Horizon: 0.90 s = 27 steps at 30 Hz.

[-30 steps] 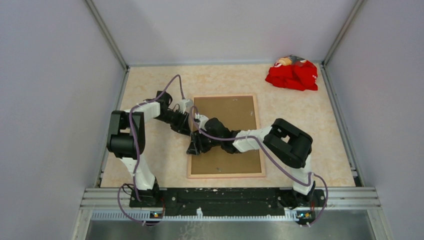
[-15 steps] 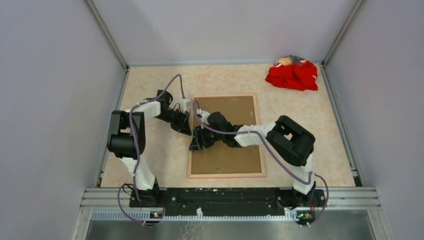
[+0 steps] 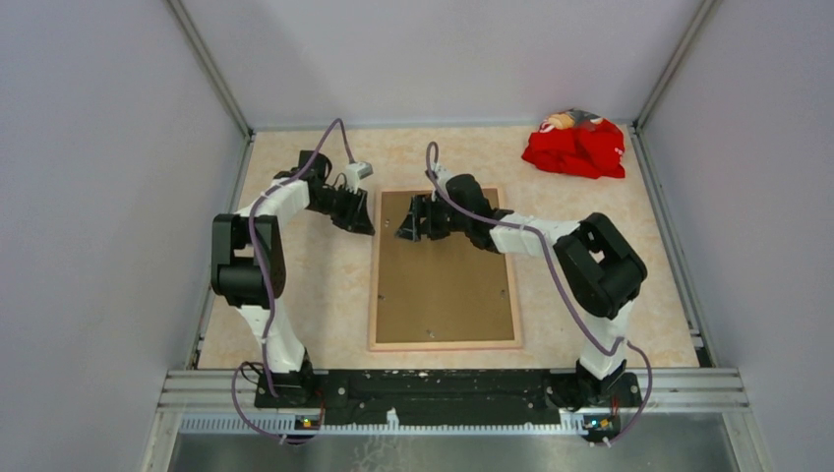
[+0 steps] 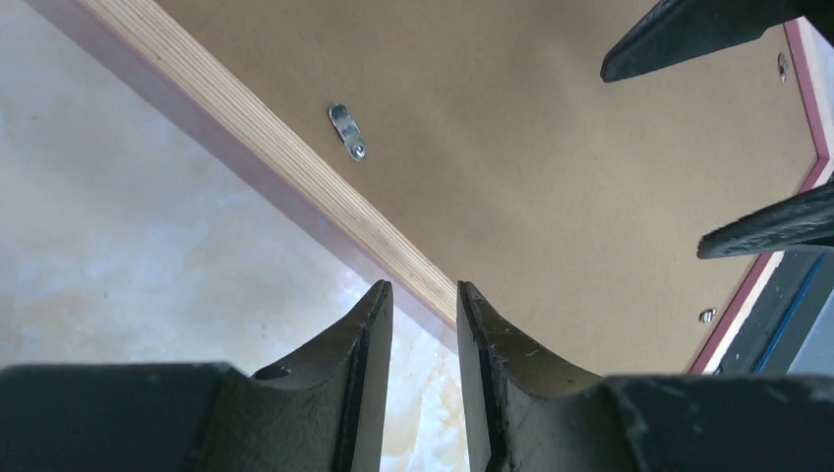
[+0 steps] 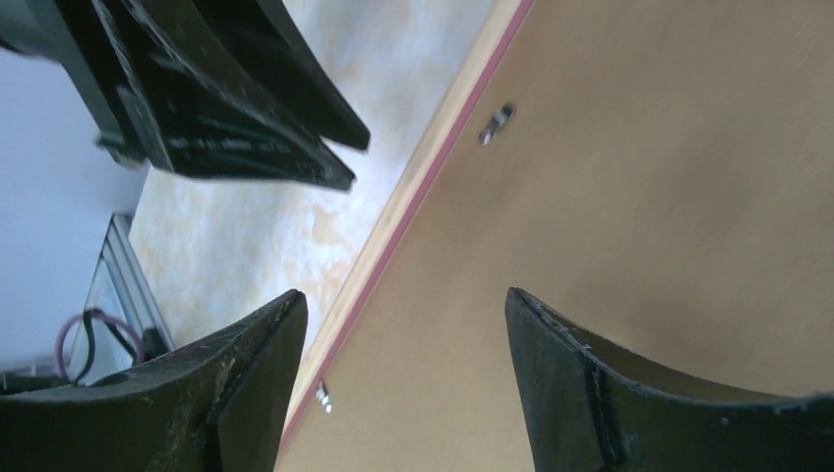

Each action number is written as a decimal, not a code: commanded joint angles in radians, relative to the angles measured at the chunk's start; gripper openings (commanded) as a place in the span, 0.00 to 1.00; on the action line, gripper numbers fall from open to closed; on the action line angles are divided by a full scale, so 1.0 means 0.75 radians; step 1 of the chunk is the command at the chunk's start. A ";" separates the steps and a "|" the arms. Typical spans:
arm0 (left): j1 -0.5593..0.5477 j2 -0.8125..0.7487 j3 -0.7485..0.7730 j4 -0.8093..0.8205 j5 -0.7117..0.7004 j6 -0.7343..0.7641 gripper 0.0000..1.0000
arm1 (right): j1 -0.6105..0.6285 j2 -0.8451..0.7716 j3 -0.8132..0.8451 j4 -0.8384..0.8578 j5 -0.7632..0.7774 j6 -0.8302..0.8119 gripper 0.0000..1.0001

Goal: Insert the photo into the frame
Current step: Install the photo frame at the center of the board.

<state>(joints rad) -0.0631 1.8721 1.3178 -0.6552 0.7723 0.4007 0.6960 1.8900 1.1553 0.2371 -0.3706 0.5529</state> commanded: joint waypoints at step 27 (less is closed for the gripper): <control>0.011 0.169 -0.059 0.088 0.110 -0.084 0.18 | -0.010 0.530 0.509 0.076 -0.151 0.115 0.65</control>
<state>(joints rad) -0.0418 2.0018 1.3052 -0.5907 0.8459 0.3382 0.6804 2.2593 1.5078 0.2665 -0.4572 0.6254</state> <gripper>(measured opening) 0.193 0.658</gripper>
